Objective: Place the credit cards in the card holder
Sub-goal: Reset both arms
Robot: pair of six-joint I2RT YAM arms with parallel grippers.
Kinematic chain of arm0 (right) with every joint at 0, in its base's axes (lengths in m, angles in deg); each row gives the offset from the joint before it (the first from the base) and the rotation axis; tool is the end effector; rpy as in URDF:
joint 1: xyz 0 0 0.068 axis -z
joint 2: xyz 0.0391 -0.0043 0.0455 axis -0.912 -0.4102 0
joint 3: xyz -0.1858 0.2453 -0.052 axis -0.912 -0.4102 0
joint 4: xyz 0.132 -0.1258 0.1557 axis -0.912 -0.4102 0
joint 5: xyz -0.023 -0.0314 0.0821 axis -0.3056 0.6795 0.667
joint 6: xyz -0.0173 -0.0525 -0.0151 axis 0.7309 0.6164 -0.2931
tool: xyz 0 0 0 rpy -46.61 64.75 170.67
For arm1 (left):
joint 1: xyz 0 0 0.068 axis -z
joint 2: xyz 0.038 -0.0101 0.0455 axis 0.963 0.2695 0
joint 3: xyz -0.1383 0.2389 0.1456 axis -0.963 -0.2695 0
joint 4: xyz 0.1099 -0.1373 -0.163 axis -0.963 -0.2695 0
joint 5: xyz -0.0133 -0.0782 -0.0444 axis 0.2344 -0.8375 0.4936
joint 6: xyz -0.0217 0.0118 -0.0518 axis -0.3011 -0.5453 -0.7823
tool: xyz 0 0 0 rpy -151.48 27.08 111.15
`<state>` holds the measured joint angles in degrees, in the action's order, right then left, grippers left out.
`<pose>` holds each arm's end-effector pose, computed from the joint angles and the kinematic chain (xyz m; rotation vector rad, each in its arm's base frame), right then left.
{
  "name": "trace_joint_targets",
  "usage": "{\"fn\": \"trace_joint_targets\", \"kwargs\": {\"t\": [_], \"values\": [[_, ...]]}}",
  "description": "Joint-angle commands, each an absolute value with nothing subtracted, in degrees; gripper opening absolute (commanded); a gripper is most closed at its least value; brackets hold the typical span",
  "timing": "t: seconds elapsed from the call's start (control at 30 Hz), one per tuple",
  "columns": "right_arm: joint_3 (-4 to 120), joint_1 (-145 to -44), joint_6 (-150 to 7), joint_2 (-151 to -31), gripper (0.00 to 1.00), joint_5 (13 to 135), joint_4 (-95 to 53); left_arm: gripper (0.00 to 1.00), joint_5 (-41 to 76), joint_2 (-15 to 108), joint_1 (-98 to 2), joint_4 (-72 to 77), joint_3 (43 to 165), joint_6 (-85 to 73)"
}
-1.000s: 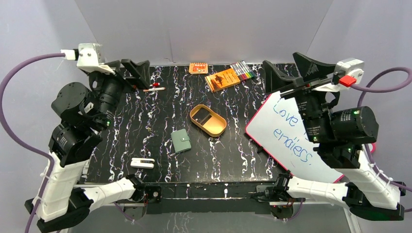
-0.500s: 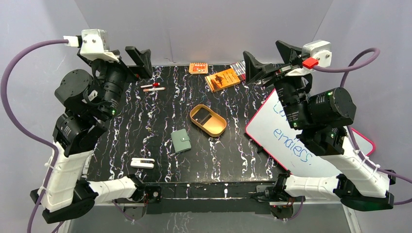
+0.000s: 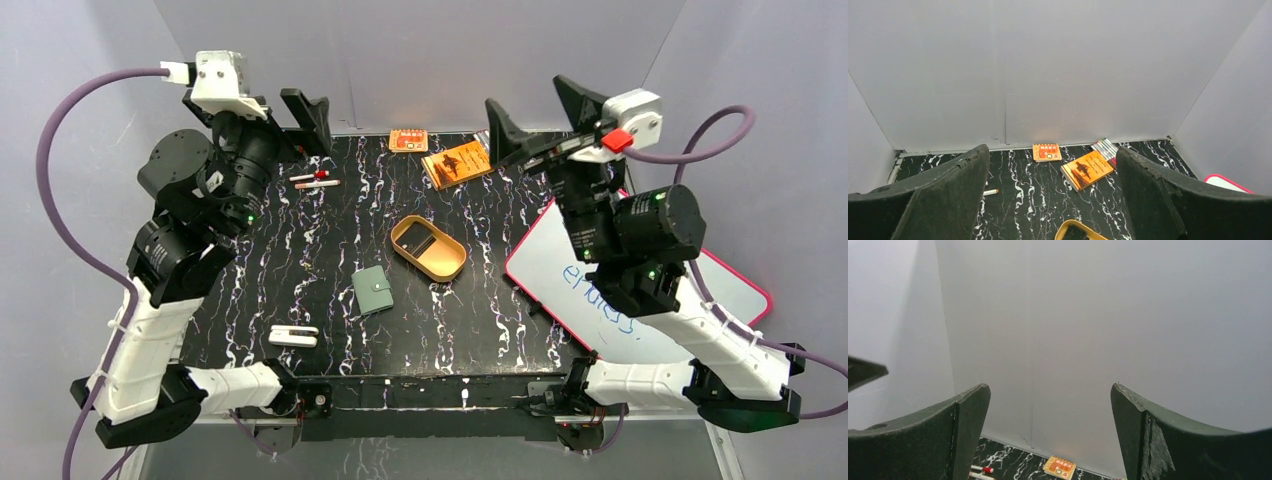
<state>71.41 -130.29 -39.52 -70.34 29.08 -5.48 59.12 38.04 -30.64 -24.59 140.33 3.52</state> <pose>0.0709 0.0910 0.6106 -0.1069 0.9927 0.3634 0.1073 -0.0717 0.6177 -0.0269 1.3259 -0.3099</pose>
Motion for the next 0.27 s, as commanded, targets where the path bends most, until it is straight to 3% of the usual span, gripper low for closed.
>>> {"fn": "trace_joint_targets", "kwargs": {"t": [0.0,0.23], "values": [[66.3,-130.5,-42.8,-65.1,0.99,36.6,0.4,0.93,58.6,35.2,-30.3,-22.3,139.5,3.4],[68.2,-130.4,-43.1,-65.6,0.99,37.0,-4.1,0.94,58.0,34.3,-30.3,-21.4,138.3,2.7]]}}
